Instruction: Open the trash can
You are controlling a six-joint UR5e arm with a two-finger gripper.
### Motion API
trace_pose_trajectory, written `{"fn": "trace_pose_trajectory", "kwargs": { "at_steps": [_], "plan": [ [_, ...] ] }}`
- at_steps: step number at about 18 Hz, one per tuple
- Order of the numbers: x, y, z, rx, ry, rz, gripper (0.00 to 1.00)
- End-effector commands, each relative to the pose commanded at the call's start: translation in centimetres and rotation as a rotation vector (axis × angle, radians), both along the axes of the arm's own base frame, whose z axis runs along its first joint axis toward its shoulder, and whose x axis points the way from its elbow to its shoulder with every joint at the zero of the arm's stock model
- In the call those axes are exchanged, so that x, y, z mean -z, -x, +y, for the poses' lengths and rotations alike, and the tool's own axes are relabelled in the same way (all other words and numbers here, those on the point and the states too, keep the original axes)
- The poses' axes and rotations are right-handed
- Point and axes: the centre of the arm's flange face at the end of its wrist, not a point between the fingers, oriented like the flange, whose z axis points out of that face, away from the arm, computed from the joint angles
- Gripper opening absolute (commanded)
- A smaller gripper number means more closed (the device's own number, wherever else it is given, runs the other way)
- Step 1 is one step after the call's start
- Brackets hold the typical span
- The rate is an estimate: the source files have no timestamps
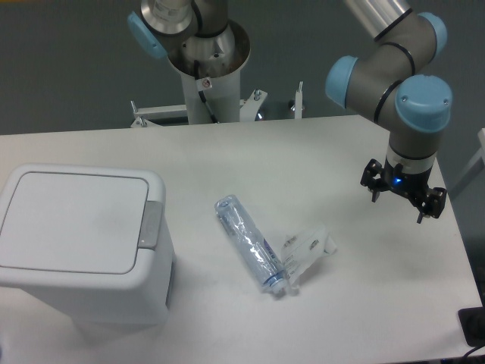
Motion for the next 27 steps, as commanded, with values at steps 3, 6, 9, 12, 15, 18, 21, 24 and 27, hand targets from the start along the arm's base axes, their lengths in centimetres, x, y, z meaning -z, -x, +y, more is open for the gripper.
{"fn": "trace_pose_trajectory", "kwargs": {
  "at_steps": [3, 6, 9, 12, 15, 18, 21, 24, 27],
  "plan": [
    [0.0, 0.0, 0.0, 0.0, 0.0, 0.0, 1.0],
    [0.0, 0.0, 0.0, 0.015, 0.001, 0.006, 1.0],
    [-0.1, 0.0, 0.0, 0.007, -0.01, -0.001, 1.0],
    [-0.3, -0.1, 0.0, 0.005, -0.026, -0.007, 1.0],
    [-0.1, -0.7, 0.4, -0.044, -0.039, -0.021, 1.0],
    [-0.3, -1.6, 1.4, -0.228, -0.108, -0.053, 1.0],
    [-1.4, -4.1, 3.3, -0.276, -0.105, -0.09, 1.0],
    [-3.0, -7.0, 6.0, -0.335, -0.123, -0.137, 1.0],
    [-4.1, -9.7, 8.8, -0.354, -0.21, -0.196, 1.0]
  ]
}}
